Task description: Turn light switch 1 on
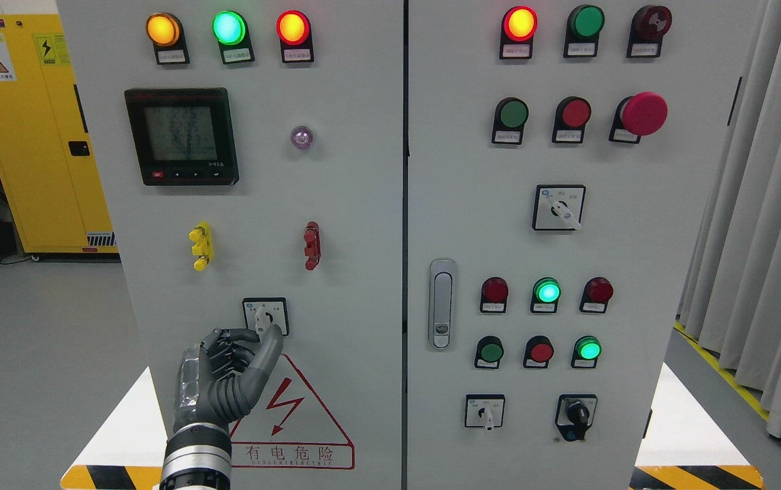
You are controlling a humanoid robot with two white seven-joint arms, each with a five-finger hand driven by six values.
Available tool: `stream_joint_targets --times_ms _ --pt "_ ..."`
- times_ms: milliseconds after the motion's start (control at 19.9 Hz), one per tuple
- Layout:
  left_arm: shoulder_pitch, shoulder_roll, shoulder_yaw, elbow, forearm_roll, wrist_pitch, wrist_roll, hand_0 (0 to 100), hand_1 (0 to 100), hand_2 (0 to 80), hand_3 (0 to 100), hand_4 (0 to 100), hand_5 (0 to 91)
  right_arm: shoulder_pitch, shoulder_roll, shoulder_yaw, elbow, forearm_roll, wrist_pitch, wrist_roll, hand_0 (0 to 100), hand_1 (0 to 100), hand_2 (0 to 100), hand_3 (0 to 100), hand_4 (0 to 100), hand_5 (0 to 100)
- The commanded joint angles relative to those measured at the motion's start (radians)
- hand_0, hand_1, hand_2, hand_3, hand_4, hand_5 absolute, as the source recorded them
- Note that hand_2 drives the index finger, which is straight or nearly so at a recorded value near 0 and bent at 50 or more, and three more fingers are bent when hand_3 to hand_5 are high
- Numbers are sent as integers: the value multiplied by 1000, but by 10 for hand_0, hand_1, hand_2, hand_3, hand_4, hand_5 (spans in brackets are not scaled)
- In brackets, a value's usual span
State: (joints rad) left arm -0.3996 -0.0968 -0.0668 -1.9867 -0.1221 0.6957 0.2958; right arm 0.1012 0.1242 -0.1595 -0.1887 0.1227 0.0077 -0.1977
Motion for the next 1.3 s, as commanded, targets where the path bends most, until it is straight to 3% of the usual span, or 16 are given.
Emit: stream_joint_targets --times_ms 0,1253 --pt "-4 -1 5 6 -2 -1 0 238 660 551 855 882 829 0 0 0 0 0 0 -2 0 500 40 0 0 0" --pt "-21 -3 7 17 -5 2 0 250 647 564 863 884 830 0 0 0 0 0 0 -3 0 500 40 0 0 0"
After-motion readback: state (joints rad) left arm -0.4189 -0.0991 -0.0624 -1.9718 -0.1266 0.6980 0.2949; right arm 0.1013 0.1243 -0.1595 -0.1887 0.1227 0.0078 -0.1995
